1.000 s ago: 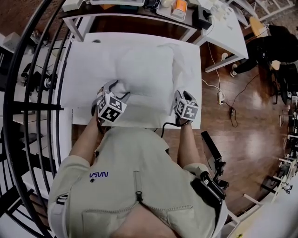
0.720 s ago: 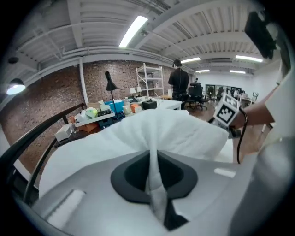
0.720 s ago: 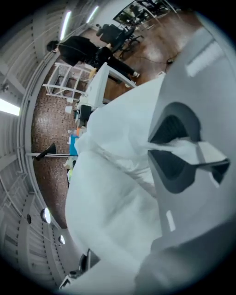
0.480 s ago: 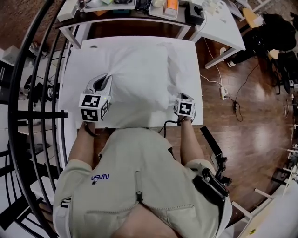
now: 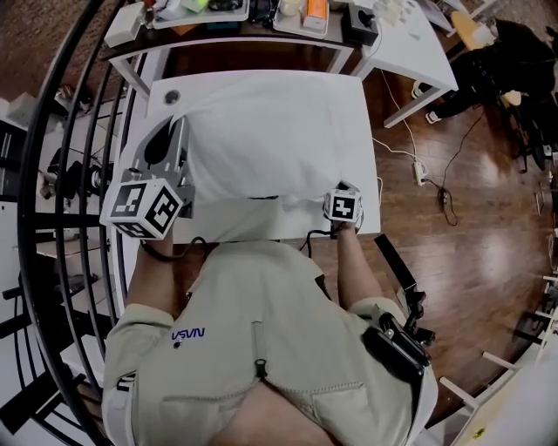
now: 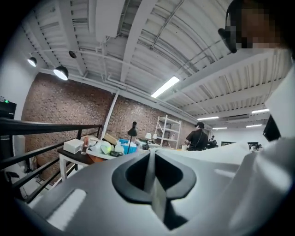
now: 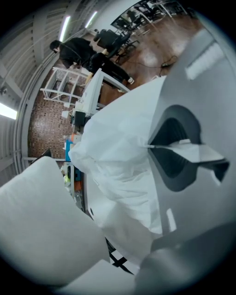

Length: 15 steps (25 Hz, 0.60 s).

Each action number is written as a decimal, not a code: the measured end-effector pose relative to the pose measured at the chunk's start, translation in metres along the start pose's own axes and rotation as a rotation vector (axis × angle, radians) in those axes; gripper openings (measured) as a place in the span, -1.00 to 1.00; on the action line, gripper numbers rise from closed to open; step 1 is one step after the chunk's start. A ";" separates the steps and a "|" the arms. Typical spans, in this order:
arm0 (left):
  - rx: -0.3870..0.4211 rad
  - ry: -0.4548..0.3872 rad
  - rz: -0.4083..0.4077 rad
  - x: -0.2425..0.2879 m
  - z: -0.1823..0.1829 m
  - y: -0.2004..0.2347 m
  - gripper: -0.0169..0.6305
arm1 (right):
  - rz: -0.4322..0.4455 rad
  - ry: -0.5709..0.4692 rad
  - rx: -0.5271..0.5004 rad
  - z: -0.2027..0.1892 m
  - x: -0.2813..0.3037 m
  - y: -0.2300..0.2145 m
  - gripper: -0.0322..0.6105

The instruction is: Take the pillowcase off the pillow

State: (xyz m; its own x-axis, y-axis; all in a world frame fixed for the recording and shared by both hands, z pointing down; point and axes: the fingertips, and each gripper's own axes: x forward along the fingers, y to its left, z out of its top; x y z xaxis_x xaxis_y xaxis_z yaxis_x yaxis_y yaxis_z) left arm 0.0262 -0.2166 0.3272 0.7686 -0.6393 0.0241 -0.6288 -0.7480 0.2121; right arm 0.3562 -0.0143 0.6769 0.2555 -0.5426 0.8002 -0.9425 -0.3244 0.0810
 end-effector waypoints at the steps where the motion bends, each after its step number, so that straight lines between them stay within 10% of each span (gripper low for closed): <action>1: 0.018 -0.022 -0.028 0.005 0.004 -0.010 -0.91 | 0.007 0.002 0.005 -0.001 0.001 0.001 -0.83; 5: 0.138 -0.015 -0.187 0.037 -0.022 -0.065 -0.91 | 0.021 -0.013 0.011 -0.001 -0.001 0.005 -0.83; 11: 0.261 0.335 -0.380 0.077 -0.180 -0.124 -0.90 | 0.044 -0.075 0.028 0.001 -0.009 0.005 -0.82; 15: 0.278 0.410 -0.383 0.081 -0.218 -0.132 -0.86 | 0.078 -0.132 0.076 -0.003 -0.024 0.001 -0.79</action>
State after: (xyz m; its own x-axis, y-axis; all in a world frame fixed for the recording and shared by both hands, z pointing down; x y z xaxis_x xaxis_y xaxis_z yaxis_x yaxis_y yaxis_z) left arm 0.1972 -0.1313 0.5146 0.8934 -0.2370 0.3817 -0.2640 -0.9643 0.0191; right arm 0.3486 0.0014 0.6594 0.2127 -0.6636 0.7172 -0.9428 -0.3322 -0.0277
